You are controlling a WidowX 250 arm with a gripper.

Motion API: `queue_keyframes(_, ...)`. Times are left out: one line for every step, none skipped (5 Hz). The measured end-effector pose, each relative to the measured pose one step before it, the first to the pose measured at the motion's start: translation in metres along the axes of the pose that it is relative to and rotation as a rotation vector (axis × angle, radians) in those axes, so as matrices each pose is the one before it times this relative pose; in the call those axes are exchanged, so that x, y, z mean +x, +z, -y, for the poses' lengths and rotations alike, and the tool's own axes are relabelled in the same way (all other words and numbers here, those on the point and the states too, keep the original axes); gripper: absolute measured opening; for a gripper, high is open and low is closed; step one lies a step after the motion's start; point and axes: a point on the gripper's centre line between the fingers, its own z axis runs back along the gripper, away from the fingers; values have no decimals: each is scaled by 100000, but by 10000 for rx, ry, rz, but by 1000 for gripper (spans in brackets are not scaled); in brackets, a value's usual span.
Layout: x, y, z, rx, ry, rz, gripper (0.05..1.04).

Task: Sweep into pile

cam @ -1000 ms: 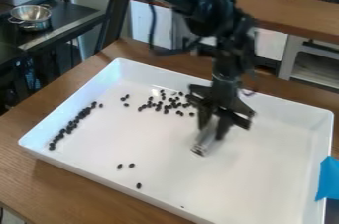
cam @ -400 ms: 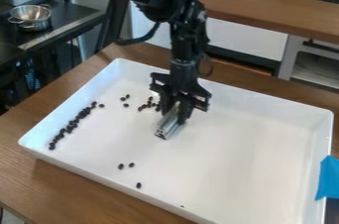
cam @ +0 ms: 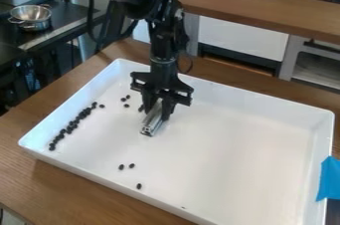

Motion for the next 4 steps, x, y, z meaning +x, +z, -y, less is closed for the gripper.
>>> queue_keyframes(80, 33, -1644, -60, 1387, -144, 376)
queue_keyframes(273, -205, -1347, 17, 1155, -308, 376)
queue_keyframes(24, -72, -958, 47, 462, -203, 376)
queue_keyframes(-36, -385, -2606, 130, 363, -95, 376)
